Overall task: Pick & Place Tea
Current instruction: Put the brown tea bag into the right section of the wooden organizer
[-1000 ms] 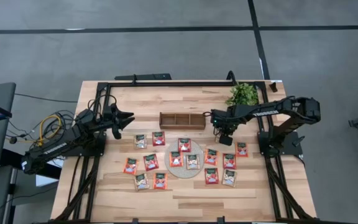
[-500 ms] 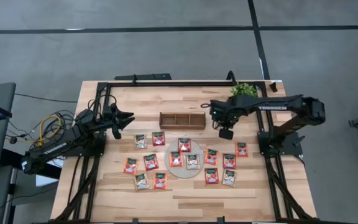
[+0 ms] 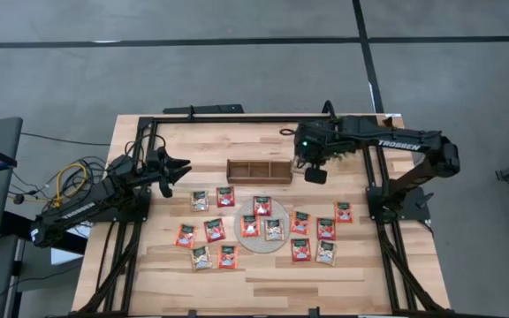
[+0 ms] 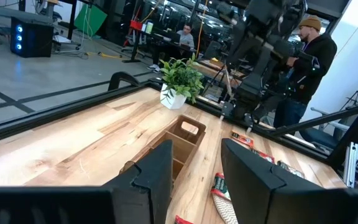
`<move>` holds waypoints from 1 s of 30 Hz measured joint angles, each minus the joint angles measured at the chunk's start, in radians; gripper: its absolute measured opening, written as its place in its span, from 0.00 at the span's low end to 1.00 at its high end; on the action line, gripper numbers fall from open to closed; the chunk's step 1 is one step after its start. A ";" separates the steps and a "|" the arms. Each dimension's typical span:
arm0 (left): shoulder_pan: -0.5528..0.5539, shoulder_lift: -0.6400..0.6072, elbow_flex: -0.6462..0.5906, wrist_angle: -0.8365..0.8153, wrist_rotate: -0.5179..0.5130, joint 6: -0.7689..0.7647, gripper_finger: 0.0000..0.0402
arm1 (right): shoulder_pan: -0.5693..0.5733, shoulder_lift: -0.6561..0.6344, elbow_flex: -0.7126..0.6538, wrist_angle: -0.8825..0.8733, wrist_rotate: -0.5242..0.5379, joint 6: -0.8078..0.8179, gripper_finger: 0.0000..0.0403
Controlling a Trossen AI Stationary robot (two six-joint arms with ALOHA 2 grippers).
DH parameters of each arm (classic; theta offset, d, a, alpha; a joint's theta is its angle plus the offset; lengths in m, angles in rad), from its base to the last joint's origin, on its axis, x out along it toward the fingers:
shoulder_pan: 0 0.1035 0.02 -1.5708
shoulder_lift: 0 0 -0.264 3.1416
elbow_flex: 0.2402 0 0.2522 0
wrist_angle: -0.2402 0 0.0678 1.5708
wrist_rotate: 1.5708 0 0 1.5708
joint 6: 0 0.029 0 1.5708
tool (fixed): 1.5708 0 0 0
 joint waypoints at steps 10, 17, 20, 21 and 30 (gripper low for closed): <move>0.000 0.000 0.000 0.000 0.000 -0.003 0.32 | 0.000 0.161 0.174 -0.011 0.008 -0.059 0.00; 0.000 0.000 0.000 0.000 0.000 -0.004 0.32 | 0.007 0.293 0.207 -0.013 0.005 -0.058 0.00; 0.000 0.000 0.000 0.000 0.000 -0.004 0.32 | 0.006 0.332 0.208 -0.013 0.006 -0.058 0.00; 0.000 0.000 0.000 0.000 0.000 -0.004 0.32 | 0.005 0.344 0.208 -0.011 0.006 -0.058 0.00; 0.000 0.000 0.000 0.000 0.000 -0.002 0.32 | 0.005 0.405 0.207 0.022 0.012 -0.063 0.00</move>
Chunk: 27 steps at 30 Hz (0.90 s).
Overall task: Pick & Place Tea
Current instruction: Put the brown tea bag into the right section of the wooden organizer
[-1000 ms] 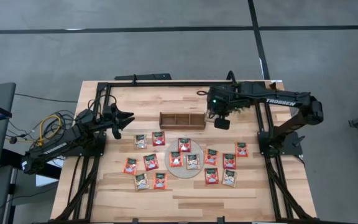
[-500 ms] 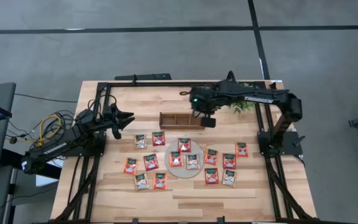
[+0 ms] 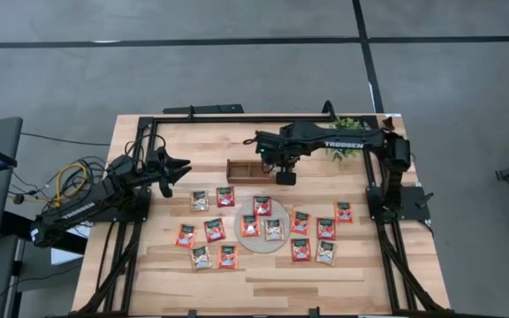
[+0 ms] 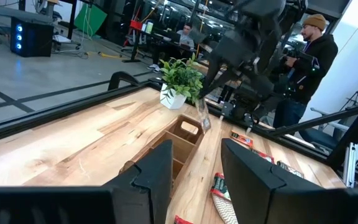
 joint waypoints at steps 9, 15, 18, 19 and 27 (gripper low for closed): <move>0.000 0.000 0.000 0.000 0.000 0.003 0.32 | -0.008 0.036 -0.001 0.006 0.024 -0.013 0.00; 0.000 0.000 0.000 0.000 0.000 0.003 0.32 | -0.025 0.042 0.000 0.027 0.026 -0.029 0.00; 0.000 0.000 0.000 0.000 0.000 0.003 0.32 | -0.035 0.042 0.000 0.028 0.028 -0.029 0.00; 0.000 0.000 0.000 0.000 0.000 0.003 0.32 | -0.039 0.042 0.000 0.027 0.029 -0.029 0.00; 0.000 0.000 0.000 0.000 0.000 0.004 0.32 | -0.055 0.041 -0.012 0.037 0.027 -0.030 0.00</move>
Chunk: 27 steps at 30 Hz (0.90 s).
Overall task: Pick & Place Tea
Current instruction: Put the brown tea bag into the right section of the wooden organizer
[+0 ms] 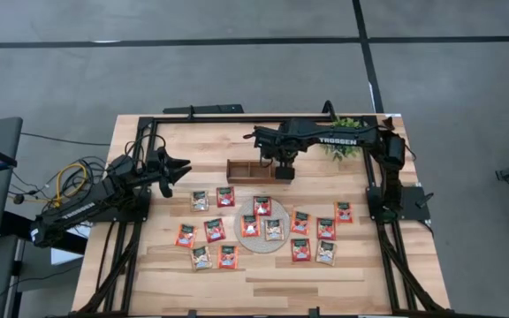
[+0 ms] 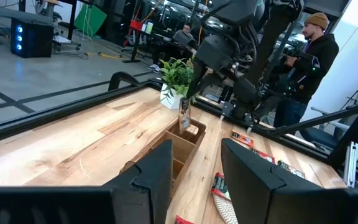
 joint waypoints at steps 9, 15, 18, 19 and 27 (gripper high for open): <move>0.000 0.000 0.000 0.000 0.000 0.000 0.32 | 0.004 0.000 -0.081 0.073 -0.002 0.001 0.00; 0.000 0.000 0.000 0.000 0.000 0.000 0.32 | 0.002 0.000 -0.081 0.080 0.016 -0.012 0.00; 0.000 0.000 0.000 0.000 0.000 0.000 0.32 | -0.003 0.000 -0.081 0.095 0.021 -0.037 0.00; 0.000 0.000 0.000 0.000 0.000 0.000 0.32 | -0.004 0.000 -0.081 0.099 0.022 -0.046 0.00; 0.000 0.000 0.000 0.000 0.000 -0.001 0.32 | -0.013 0.000 -0.081 0.126 0.018 -0.079 0.00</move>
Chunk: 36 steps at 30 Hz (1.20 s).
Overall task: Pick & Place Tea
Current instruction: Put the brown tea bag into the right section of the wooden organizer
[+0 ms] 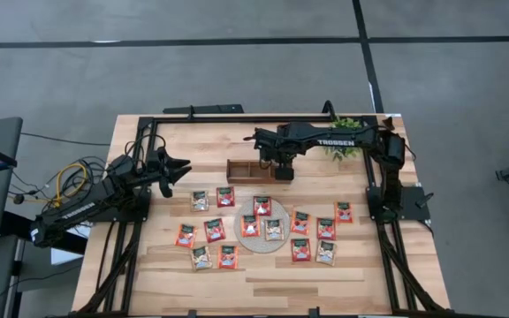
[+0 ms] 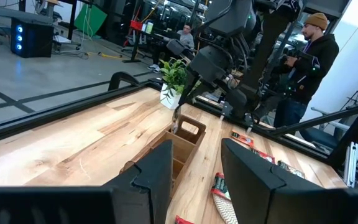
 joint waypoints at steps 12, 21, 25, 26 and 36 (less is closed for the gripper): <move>0.000 0.000 0.000 0.000 0.000 -0.001 0.32 | -0.005 0.000 0.000 -0.001 -0.064 0.002 0.00; 0.000 0.000 0.000 0.000 0.000 0.000 0.32 | -0.011 -0.002 -0.060 0.018 -0.078 0.020 0.00; 0.000 0.000 0.000 0.000 0.000 -0.001 0.32 | -0.011 -0.002 -0.060 0.024 -0.078 0.019 0.00; 0.000 0.000 0.000 0.000 0.000 -0.001 0.32 | -0.011 -0.002 -0.060 0.028 -0.078 0.018 0.00; 0.000 0.000 0.000 0.000 0.000 -0.005 0.32 | -0.018 -0.002 -0.060 0.059 -0.079 0.003 0.00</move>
